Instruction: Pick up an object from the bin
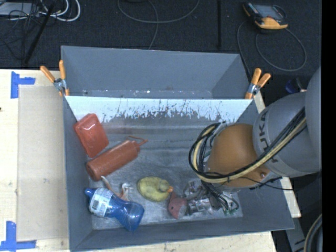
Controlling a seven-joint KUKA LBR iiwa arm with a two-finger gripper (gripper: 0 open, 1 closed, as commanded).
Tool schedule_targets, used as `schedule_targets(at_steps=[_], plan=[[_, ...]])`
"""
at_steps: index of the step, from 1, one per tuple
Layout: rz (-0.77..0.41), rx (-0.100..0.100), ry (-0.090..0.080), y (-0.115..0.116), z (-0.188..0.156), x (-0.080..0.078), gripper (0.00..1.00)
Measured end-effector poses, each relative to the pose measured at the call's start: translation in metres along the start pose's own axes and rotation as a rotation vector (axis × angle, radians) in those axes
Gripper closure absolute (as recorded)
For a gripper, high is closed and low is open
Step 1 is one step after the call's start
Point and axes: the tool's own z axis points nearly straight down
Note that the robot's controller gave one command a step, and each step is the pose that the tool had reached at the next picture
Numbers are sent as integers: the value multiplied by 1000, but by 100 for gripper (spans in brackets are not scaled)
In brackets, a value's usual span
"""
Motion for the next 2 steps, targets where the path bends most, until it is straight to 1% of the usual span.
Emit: schedule_targets(at_steps=[1,2], plan=[[0,-1,4,0,-2,1,100],[-2,-5,15,2,-14,3,100]])
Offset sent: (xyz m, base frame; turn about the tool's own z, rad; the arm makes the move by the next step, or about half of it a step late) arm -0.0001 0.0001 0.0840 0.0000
